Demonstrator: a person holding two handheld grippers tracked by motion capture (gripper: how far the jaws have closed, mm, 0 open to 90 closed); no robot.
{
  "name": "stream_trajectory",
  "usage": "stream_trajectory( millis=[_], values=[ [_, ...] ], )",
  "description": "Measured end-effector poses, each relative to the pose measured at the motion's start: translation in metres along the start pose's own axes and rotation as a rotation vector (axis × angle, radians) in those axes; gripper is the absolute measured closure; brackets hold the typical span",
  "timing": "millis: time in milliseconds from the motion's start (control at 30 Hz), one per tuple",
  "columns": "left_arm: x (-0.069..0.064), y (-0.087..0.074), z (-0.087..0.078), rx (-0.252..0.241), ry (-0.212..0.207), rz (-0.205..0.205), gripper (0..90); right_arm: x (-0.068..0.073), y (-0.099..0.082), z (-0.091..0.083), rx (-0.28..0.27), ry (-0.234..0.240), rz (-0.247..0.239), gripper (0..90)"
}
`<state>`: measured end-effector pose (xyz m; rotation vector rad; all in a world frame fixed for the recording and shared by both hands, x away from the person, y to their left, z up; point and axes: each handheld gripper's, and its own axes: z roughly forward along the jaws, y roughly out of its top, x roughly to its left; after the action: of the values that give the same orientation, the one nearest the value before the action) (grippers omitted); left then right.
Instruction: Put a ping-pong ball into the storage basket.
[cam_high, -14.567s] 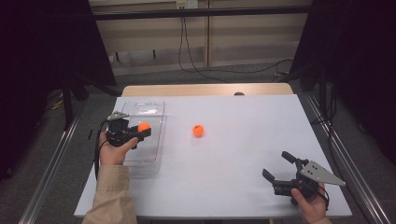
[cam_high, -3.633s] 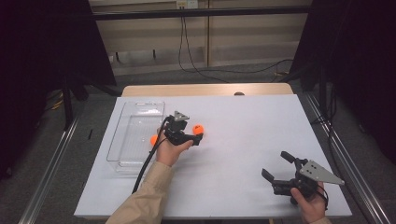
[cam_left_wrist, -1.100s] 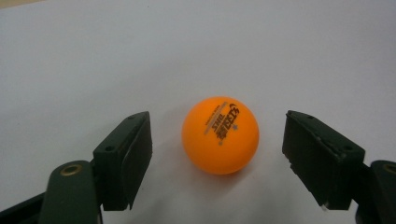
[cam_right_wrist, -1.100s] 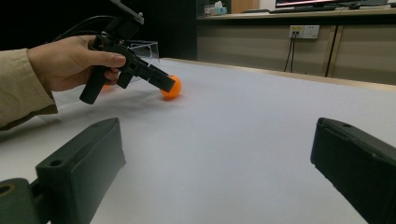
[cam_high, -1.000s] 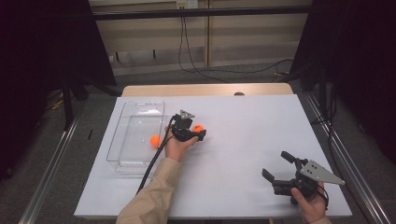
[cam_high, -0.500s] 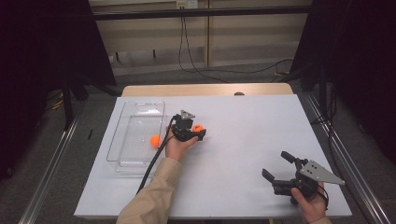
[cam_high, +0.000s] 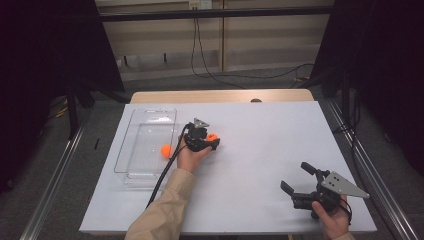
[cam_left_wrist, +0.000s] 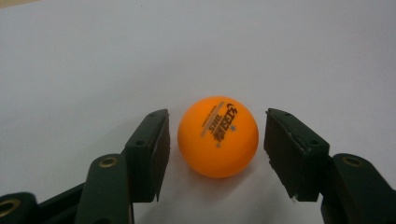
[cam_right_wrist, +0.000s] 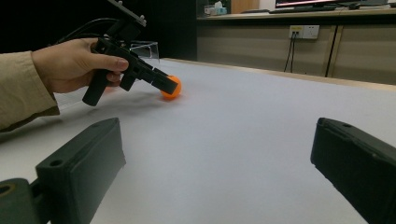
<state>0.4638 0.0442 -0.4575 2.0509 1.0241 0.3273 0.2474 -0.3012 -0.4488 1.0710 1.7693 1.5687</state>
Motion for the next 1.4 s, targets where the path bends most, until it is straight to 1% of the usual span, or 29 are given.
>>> stream_trajectory(
  millis=[67, 233, 500, 567, 600, 733, 833, 1000, 1067, 1100, 1300, 1367, 1400],
  values=[
    [0.0003, 0.0, 0.0003, -0.001, 0.0, -0.004, 41.7, -0.0003, 0.0, -0.0002, 0.001, 0.001, -0.004, 2.1],
    [0.0008, -0.0003, 0.0008, 0.011, 0.002, 0.006, 43.6, -0.0004, -0.0001, -0.0002, 0.001, 0.001, -0.005, 2.1],
    [-0.0005, -0.0009, 0.0031, 0.011, 0.002, 0.002, 46.3, -0.0006, 0.0, -0.0005, 0.001, 0.002, -0.008, 2.0],
    [-0.0004, -0.0008, 0.0033, 0.017, 0.004, 0.009, 47.0, -0.0006, 0.0, -0.0006, 0.001, 0.002, -0.008, 2.0],
    [-0.0008, -0.0009, 0.0038, 0.013, 0.003, 0.001, 47.1, -0.0006, 0.0, -0.0006, 0.0, 0.002, -0.007, 2.0],
    [-0.0017, -0.001, 0.0048, 0.017, 0.001, -0.002, 48.7, -0.0007, 0.0, -0.0007, 0.001, 0.002, -0.007, 2.1],
    [-0.0013, -0.0012, 0.0047, 0.026, 0.003, 0.006, 50.3, -0.0007, 0.0, -0.0007, 0.001, 0.002, -0.007, 2.1],
    [-0.0016, -0.0011, 0.0046, 0.028, 0.001, 0.012, 50.6, -0.0006, -0.0001, -0.0005, 0.001, 0.002, -0.007, 2.0],
    [-0.0012, -0.0007, 0.0041, 0.029, 0.008, 0.024, 50.8, -0.0005, -0.0001, -0.0005, 0.001, 0.002, -0.007, 2.0],
    [-0.0018, -0.0009, 0.0042, 0.03, 0.004, 0.015, 50.8, -0.0006, -0.0001, -0.0005, 0.002, 0.002, -0.007, 2.0],
    [-0.0018, -0.0004, 0.0023, 0.04, -0.002, 0.013, 50.9, -0.0007, 0.0, -0.0006, 0.001, 0.001, -0.007, 2.0],
    [-0.0023, -0.0002, 0.0015, 0.042, -0.011, 0.0, 50.9, -0.0006, -0.0001, -0.0005, 0.001, 0.001, -0.007, 2.0],
    [-0.0018, 0.0001, 0.0008, 0.045, -0.013, 0.003, 50.9, -0.0006, -0.0001, -0.0005, 0.002, 0.002, -0.008, 2.0]
  ],
)
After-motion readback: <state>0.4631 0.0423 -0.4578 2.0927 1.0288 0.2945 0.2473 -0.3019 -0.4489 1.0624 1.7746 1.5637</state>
